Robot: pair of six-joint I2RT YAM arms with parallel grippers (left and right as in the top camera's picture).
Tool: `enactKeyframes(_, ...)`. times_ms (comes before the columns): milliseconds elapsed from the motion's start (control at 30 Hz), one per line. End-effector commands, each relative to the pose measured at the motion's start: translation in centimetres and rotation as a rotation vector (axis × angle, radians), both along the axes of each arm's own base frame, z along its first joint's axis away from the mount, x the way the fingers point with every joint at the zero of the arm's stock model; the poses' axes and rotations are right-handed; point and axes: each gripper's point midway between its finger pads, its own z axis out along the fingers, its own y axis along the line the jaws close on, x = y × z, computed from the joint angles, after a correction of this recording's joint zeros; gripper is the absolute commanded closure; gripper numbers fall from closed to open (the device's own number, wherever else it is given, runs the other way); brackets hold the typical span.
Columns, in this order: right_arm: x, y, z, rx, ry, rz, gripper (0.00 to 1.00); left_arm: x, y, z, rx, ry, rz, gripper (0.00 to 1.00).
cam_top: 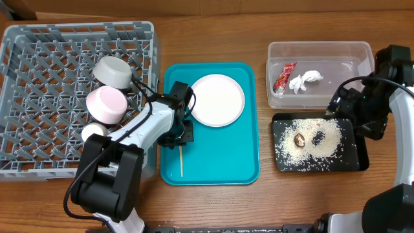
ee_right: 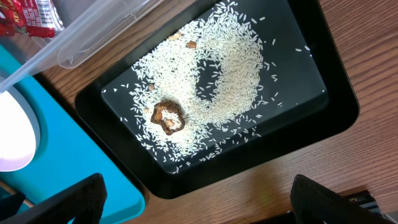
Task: Sort waste into correct bins and load items into the dishwasher
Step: 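Carry the second chopstick to the rack and stand it upright, then move the left gripper to the white plate and grasp its rim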
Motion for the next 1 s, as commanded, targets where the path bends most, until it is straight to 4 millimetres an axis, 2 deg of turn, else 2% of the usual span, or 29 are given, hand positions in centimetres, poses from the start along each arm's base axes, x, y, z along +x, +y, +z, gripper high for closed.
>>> enactKeyframes(0, 0.0, 0.1, 0.8, -0.006, -0.032, 0.003, 0.04, 0.4, -0.1, 0.3, 0.011, 0.003, 0.001, 0.96)
enactKeyframes(33, 0.0, 0.1, 0.8, -0.006, -0.032, 0.003, 0.04, 0.9, -0.2, 1.0, 0.01, -0.017, 0.001, 0.96)
enactKeyframes(167, 0.0, 0.1, 0.8, -0.006, -0.032, 0.003, 0.04, 4.0, 0.2, 7.2, 0.021, -0.157, 0.015, 0.96)
enactKeyframes(233, 0.0, 0.1, 0.8, -0.006, -0.032, 0.003, 0.04, 5.4, 1.4, 11.1, 0.045, -0.253, 0.024, 0.96)
enactKeyframes(367, 0.0, 0.0, 0.8, -0.006, -0.033, 0.003, 0.04, 7.3, 4.8, 16.5, 0.1, -0.396, 0.042, 0.96)
enactKeyframes(400, 0.0, 0.0, 0.8, -0.006, -0.033, 0.003, 0.04, 7.6, 5.6, 17.1, 0.11, -0.414, 0.044, 0.96)
enactKeyframes(500, 0.0, 0.0, 0.8, -0.006, -0.033, 0.003, 0.04, 8.2, 8.6, 17.7, 0.15, -0.435, 0.049, 0.96)
enactKeyframes(667, 0.1, 0.0, 0.8, -0.007, -0.036, 0.003, 0.04, 8.7, 12.7, 15.7, 0.178, -0.374, 0.105, 0.96)
enactKeyframes(733, 0.1, 0.0, 0.8, -0.007, -0.036, 0.003, 0.04, 9.1, 13.0, 14.7, 0.152, -0.354, 0.12, 0.96)
enactKeyframes(833, 0.1, 0.0, 0.8, -0.007, -0.035, 0.003, 0.04, 9.4, 12.1, 13.8, 0.088, -0.336, 0.089, 0.96)
enactKeyframes(967, 0.1, 0.0, 0.8, -0.006, -0.036, 0.003, 0.04, 10.0, 10.7, 14.3, 0.038, -0.365, 0.029, 0.93)
